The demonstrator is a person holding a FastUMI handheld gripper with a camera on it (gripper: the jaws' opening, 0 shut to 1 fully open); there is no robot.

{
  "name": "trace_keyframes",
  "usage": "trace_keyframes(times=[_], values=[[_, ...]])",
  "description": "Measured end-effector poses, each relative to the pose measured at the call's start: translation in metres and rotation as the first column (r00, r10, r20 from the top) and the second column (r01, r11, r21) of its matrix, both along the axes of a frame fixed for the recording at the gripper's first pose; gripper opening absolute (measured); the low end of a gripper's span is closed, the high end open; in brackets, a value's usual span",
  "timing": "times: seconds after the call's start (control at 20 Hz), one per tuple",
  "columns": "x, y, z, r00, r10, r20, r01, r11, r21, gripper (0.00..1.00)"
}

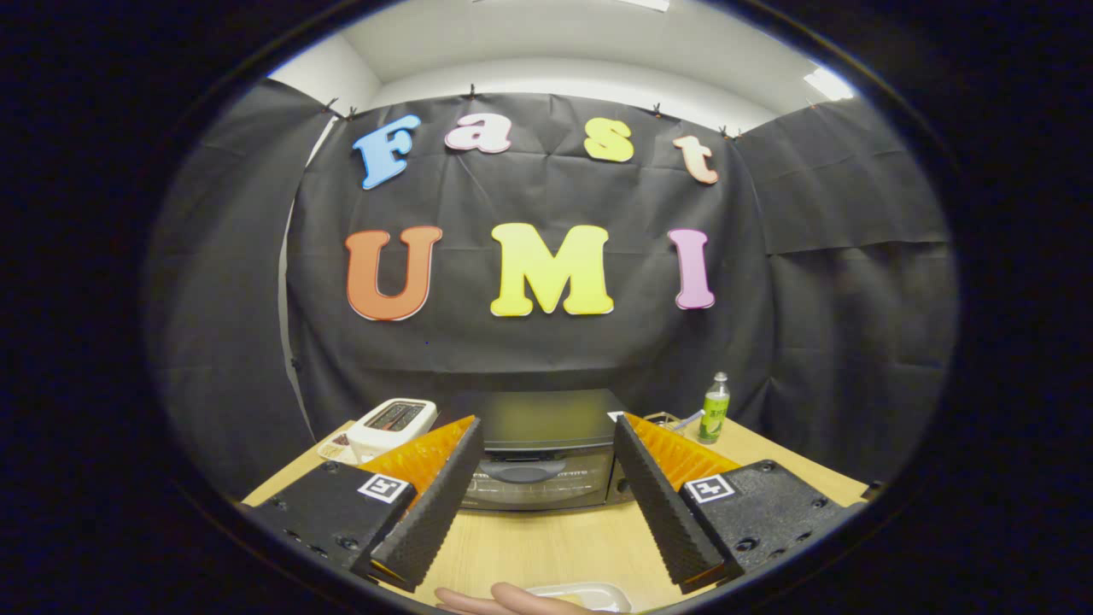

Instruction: Open the toaster oven, put the food inside, and close the toaster oven door.

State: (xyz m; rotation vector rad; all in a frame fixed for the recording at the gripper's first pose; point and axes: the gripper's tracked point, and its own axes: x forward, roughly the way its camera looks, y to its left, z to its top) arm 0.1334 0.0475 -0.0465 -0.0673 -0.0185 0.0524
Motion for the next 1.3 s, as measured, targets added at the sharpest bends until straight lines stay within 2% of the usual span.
trace_keyframes(times=[0.1,0.25,0.4,0.55,0.65,0.7,0.8,0.95,1.3], values=[[0.027,0.005,-0.005,1.0,0.007,0.01,-0.007,1.0,0.01,1.0],[0.069,0.016,-0.014,1.0,-0.001,0.027,0.002,0.998,-0.061,1.0],[0.108,0.029,-0.019,0.998,0.039,0.051,-0.033,0.994,-0.102,1.0],[0.144,0.021,-0.034,1.0,0.012,0.005,-0.011,0.994,-0.105,1.0],[0.163,0.011,-0.052,0.996,-0.037,-0.077,0.031,0.997,-0.074,1.0],[0.17,0.011,-0.061,0.992,-0.035,-0.125,0.028,0.998,-0.058,1.0],[0.18,0.019,-0.077,0.981,-0.001,-0.194,-0.011,0.998,-0.06,1.0],[0.181,0.02,-0.094,0.969,0.007,-0.248,-0.016,0.999,-0.037,1.0],[0.178,0.024,-0.094,0.972,0.043,-0.233,-0.044,0.999,-0.002,1.0]])
